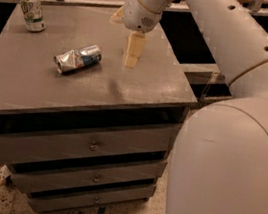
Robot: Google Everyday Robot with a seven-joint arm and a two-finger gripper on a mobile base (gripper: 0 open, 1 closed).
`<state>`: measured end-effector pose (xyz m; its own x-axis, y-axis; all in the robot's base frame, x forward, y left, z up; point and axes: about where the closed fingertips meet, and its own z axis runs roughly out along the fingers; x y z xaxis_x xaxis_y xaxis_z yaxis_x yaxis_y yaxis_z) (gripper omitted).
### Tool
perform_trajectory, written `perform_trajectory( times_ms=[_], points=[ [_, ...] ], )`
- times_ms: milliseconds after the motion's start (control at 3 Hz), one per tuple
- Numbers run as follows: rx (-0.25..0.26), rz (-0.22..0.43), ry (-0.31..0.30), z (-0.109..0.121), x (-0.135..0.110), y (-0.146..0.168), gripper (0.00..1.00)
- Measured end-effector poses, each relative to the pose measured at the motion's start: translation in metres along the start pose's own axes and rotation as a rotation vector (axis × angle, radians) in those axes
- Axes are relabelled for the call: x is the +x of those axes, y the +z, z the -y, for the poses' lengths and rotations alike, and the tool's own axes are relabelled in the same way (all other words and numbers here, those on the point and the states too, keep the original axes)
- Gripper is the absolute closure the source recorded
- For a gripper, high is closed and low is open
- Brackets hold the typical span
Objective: Place redbull can upright
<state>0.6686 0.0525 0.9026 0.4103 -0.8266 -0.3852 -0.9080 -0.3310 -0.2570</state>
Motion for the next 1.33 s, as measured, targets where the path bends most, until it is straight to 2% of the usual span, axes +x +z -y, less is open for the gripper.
perform_trajectory(
  times_ms=[667,1333],
  points=[
    [-0.048,0.041,-0.052,0.008,-0.025,0.025,0.00],
    [-0.106,0.033,-0.130,0.020,-0.081,0.053,0.00]
  ],
)
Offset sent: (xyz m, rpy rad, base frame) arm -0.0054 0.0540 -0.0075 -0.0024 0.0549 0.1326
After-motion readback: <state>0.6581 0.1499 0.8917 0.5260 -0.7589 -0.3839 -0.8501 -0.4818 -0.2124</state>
